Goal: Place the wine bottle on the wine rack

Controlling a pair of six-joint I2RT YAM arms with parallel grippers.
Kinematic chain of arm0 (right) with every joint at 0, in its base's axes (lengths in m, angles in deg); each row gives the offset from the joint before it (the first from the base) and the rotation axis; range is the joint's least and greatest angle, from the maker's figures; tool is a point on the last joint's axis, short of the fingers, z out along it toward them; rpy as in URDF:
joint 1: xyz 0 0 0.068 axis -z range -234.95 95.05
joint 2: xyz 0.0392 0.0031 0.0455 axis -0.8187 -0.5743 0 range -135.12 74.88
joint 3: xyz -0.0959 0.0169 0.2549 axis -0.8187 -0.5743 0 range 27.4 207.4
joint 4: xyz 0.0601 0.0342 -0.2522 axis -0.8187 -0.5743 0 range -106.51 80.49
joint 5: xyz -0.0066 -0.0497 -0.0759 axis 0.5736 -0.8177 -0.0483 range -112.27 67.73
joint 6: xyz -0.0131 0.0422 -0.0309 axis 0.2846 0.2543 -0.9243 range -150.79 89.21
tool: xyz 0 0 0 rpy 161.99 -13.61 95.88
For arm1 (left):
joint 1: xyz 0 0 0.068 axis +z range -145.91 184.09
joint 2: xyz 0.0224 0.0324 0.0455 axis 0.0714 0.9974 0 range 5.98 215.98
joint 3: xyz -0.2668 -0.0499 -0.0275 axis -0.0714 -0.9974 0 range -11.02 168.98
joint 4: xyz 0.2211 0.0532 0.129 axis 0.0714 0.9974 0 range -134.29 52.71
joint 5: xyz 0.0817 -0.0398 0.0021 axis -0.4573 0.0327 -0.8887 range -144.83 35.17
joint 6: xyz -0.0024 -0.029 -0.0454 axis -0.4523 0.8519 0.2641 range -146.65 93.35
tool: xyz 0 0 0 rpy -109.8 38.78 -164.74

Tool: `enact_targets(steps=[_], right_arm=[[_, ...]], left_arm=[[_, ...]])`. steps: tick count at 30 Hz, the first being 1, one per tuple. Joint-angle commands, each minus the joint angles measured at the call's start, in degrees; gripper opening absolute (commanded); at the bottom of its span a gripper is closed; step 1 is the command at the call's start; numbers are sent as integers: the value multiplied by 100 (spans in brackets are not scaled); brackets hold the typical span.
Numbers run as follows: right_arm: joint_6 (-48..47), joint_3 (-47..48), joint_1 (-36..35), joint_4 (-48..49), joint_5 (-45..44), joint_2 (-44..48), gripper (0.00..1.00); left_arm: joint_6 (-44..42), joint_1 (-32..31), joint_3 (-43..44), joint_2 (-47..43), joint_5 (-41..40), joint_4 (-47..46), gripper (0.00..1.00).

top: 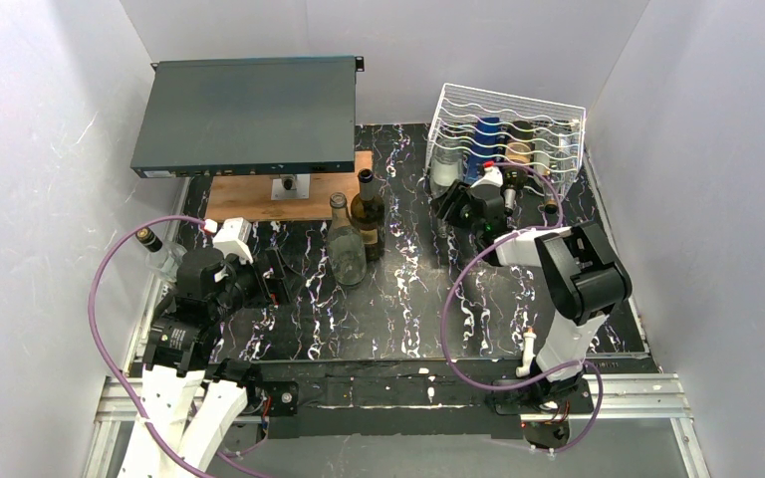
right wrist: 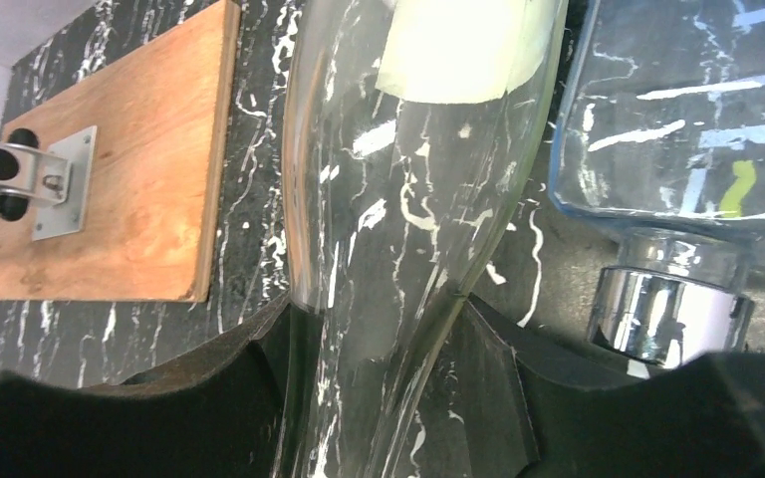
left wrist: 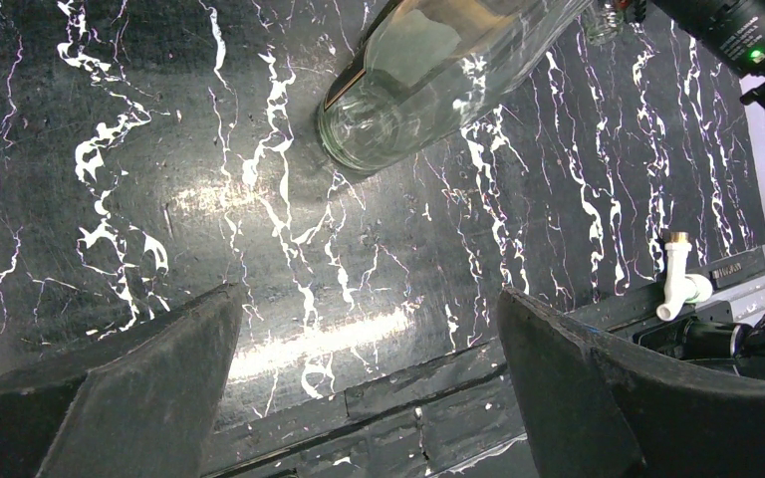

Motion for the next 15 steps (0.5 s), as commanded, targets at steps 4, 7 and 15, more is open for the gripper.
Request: enact_targets(steps=[4,7,15], right_arm=[[-589,623,-107,2224,-767,-206,1],[-793,711,-169,2381,-903,-517,1],[-1300,1453,-430,1591,-1221,-1115,1]], left_arm=[[-18,-16,13,60,-87,39,99],[-18,-16,12,50,-88,39,99],[-17,-16,13,42,-105,43,99]])
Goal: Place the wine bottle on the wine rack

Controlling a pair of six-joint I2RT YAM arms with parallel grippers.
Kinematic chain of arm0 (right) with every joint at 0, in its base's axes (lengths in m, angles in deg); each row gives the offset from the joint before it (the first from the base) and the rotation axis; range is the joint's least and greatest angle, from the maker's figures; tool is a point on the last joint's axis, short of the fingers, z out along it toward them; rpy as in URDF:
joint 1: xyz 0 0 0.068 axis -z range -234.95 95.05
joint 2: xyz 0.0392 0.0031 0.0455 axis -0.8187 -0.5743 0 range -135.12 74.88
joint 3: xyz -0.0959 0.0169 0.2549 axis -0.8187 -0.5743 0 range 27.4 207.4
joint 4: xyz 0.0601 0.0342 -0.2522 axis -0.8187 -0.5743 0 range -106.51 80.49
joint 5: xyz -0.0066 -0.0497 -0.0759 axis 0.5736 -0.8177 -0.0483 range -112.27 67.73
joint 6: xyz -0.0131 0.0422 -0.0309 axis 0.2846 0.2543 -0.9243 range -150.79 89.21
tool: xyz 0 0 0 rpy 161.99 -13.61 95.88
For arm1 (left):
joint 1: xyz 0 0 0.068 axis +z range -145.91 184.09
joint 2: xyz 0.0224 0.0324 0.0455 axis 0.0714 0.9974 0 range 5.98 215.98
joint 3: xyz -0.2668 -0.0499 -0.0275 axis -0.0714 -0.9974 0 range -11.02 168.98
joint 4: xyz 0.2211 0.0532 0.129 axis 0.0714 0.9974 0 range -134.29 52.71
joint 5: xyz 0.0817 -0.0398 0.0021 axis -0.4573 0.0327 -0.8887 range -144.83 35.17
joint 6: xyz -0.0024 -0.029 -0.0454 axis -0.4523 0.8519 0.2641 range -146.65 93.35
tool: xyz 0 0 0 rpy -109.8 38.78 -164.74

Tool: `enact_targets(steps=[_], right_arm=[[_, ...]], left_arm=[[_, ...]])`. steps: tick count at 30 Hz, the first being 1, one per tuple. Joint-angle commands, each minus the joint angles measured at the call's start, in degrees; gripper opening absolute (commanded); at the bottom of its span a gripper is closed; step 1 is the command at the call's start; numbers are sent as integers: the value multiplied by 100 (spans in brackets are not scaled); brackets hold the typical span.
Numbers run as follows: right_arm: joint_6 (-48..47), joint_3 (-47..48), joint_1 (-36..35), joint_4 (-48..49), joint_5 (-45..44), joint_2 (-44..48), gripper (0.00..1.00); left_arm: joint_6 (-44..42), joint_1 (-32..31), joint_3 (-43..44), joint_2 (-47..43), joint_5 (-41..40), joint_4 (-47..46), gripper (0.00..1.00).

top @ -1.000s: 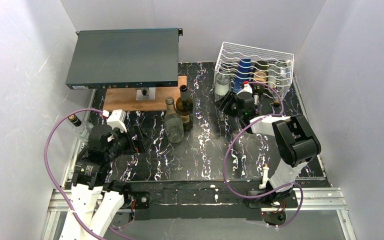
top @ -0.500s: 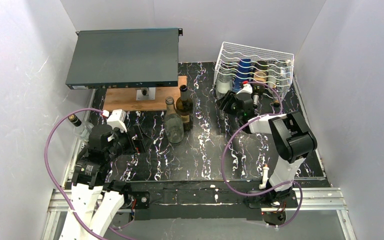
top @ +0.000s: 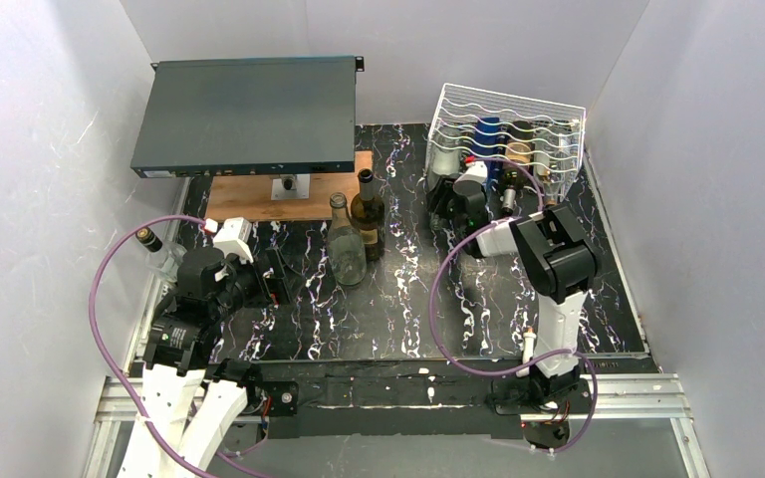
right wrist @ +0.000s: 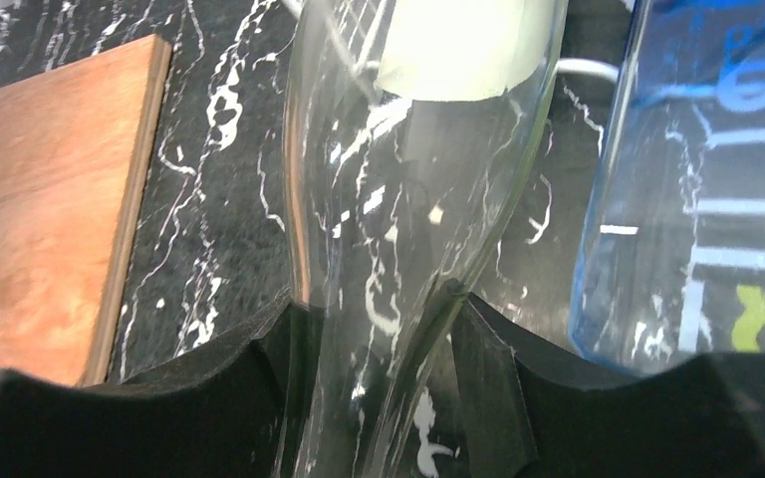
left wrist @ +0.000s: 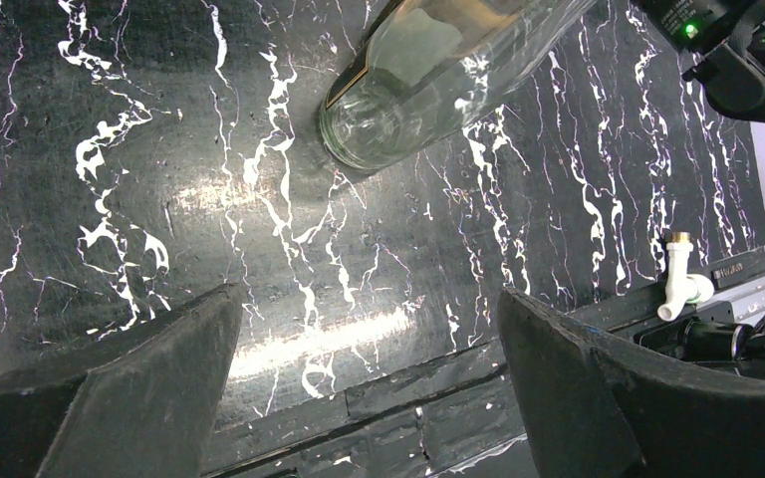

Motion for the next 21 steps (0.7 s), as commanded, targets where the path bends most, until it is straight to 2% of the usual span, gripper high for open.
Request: enact_targets(steps=[1,4,7,10,15,21], right_arm=[[-538,834,-186,706,-397,58,6],[-620,903,-268,361,-580,36,41],[-587,937,-288,18,-626,21,61],[-507,1055,-289,-511,-579,56,76],[-419,1098,-357,-1252,-568,428,94],[-135,1006,-359,-2367,-543,962,98]], left_arm=[[-16,-12,13,15,-97,45,99],[-17,-16,13,0,-88,47,99],[-21,-16,13,-2,-82,41,99],[-27,-15,13,-26,-79,37,99],[-38,-16,13,-39,-30,36,99],[-47,-15,13,-103,0,32,99]])
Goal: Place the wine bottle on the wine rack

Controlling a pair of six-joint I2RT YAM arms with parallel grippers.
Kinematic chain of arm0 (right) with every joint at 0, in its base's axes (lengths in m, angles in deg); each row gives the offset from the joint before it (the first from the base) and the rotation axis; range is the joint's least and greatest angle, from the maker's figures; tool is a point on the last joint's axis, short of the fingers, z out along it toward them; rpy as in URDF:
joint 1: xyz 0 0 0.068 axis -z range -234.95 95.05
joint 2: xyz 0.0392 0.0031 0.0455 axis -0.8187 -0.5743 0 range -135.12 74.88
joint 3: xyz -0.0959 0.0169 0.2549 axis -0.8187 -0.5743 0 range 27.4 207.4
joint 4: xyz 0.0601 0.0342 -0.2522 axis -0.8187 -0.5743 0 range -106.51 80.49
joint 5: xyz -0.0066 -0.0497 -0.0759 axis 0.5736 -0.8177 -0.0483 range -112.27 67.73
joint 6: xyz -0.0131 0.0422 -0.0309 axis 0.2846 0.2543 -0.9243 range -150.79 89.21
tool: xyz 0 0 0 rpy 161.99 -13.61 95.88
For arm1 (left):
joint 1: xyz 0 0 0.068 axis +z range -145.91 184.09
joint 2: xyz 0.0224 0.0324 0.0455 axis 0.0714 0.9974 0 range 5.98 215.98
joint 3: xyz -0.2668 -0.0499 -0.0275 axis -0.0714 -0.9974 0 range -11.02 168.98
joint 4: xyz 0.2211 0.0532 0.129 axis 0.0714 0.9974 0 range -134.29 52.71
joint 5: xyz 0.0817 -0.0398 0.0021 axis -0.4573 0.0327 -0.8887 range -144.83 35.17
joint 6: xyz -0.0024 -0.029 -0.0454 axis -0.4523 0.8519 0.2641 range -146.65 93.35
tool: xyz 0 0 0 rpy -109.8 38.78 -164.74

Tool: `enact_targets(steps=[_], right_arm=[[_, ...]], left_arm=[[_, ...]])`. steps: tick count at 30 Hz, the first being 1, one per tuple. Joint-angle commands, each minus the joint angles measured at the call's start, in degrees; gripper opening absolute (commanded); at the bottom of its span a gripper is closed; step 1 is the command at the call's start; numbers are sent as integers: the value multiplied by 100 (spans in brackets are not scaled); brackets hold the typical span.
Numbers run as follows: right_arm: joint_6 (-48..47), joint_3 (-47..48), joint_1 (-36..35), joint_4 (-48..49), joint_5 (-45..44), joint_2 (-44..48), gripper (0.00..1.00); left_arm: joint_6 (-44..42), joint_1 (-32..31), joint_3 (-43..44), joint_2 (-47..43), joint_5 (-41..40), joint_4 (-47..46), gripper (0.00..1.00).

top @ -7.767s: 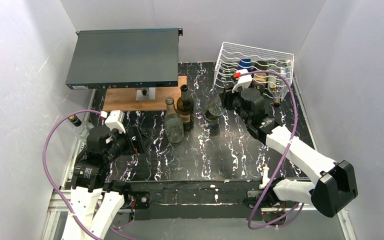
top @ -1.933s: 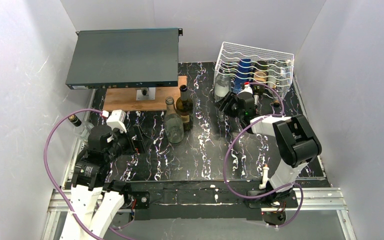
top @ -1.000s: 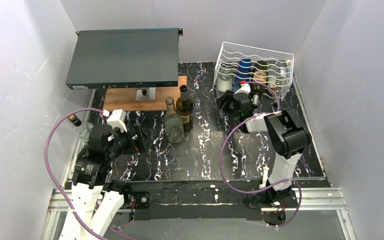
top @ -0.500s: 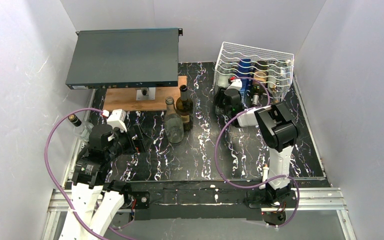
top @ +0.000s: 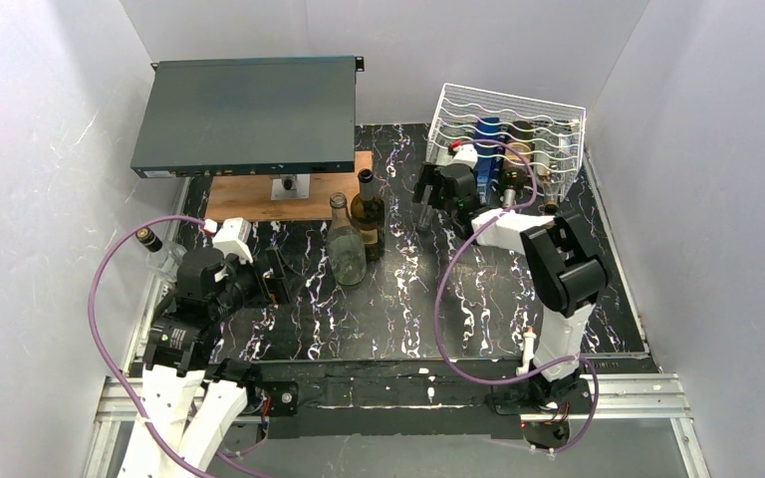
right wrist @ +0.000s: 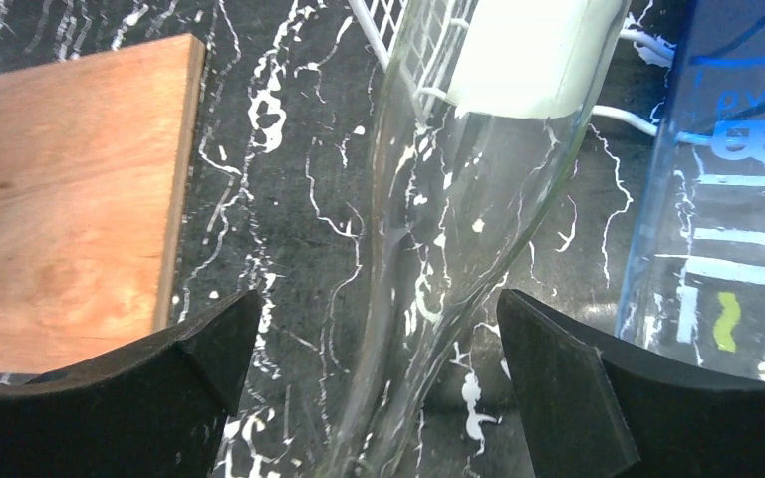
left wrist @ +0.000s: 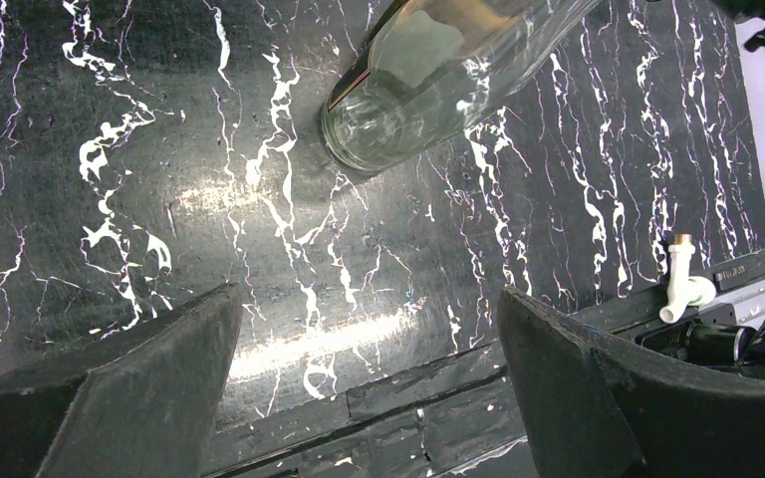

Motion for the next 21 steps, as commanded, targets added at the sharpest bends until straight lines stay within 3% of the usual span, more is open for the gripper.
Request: enact_targets(steps=[1,11,21], right_arm=[[356,24,-25,-658,56,672,98],[2117,-744,-25,-762,247,997,98],[1929,-1015,-48,-231,442,590,88]], left_arm=[[-45,-20,5,-117,30,28,99],[-45,-16,-5,-219,70,11,99],[-54,-16,-5,-242,83,1,99]])
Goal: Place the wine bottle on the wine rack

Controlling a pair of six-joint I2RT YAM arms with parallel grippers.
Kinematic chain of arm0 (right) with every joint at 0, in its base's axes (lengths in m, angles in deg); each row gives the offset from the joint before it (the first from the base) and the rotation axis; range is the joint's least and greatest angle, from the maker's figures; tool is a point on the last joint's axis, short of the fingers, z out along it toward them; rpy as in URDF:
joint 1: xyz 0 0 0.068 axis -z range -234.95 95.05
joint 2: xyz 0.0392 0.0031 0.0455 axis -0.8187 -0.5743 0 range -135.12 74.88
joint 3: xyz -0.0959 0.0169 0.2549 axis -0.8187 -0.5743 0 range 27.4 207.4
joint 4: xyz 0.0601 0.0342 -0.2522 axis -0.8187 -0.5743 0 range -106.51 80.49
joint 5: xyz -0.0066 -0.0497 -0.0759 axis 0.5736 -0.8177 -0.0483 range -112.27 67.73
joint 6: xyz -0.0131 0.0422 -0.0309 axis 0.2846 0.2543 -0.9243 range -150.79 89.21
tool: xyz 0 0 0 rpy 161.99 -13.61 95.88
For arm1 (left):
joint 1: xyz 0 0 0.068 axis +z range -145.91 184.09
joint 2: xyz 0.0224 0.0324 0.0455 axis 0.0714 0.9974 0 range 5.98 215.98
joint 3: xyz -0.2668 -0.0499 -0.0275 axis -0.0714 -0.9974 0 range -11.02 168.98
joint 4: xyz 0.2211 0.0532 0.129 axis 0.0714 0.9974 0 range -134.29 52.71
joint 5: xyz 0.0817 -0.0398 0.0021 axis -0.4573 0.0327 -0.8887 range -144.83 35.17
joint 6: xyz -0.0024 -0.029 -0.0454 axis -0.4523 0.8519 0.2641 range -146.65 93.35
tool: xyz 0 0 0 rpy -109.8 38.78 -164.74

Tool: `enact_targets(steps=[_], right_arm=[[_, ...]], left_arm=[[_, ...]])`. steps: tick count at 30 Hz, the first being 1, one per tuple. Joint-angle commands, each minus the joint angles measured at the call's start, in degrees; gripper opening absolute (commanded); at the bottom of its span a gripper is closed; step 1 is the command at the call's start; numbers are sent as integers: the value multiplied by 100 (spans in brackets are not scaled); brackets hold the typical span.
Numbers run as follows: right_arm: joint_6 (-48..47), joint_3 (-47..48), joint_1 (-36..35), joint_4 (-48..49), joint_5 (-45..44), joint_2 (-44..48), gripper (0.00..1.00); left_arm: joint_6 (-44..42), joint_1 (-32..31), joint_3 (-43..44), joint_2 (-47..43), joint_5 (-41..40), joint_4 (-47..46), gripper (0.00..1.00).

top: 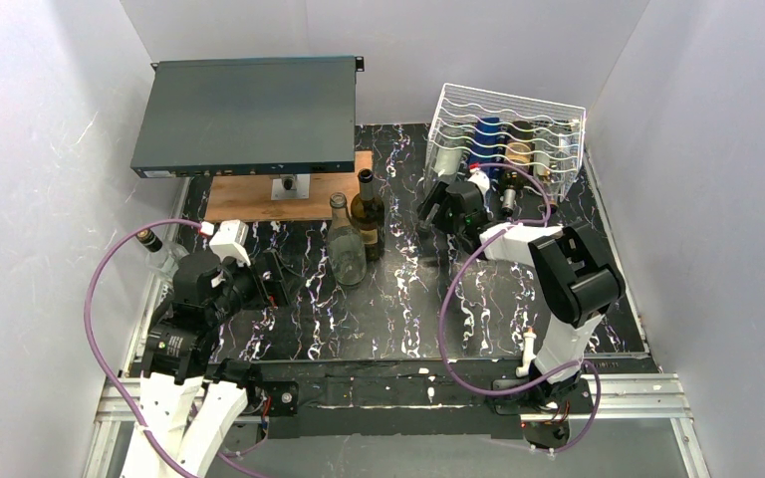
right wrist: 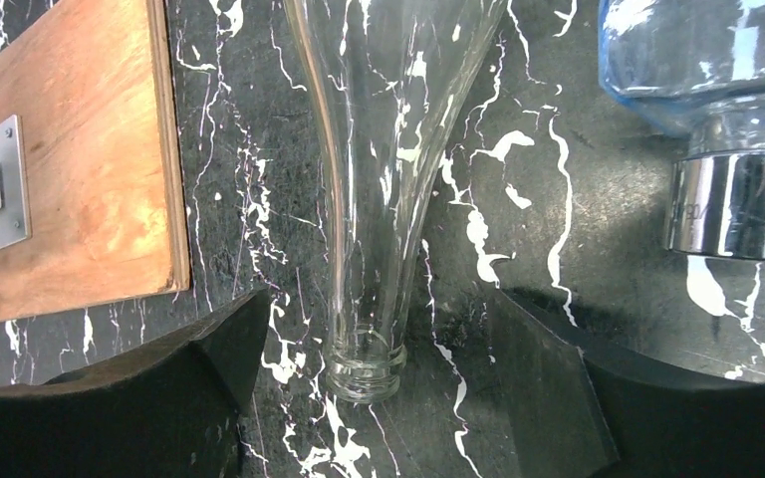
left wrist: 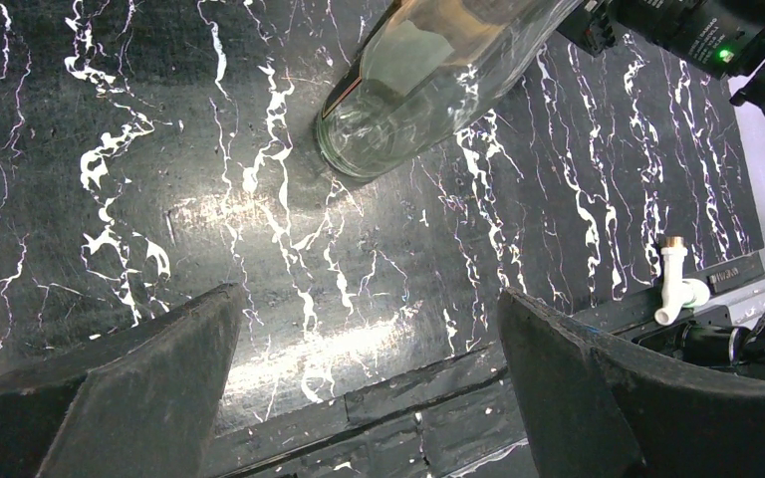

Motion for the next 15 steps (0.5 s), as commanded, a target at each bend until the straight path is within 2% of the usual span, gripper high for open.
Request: enact_targets(steps=[1,6,9,15], right_arm=[[138,-158,-44,469,10,-107,87],[247,-137,-198,538,-133,-322,74],[302,-133,-242,678,-182,-539,55],[337,113,-251,746,-387,-785,31]], left_arm=[[-50,-16,-5,-26,79,1,99],[-60,-16,-5,25,109,-8,99],[-61,-11,-6,31,109,-3,100],[-58,-16,-13,34,94,-15,99]])
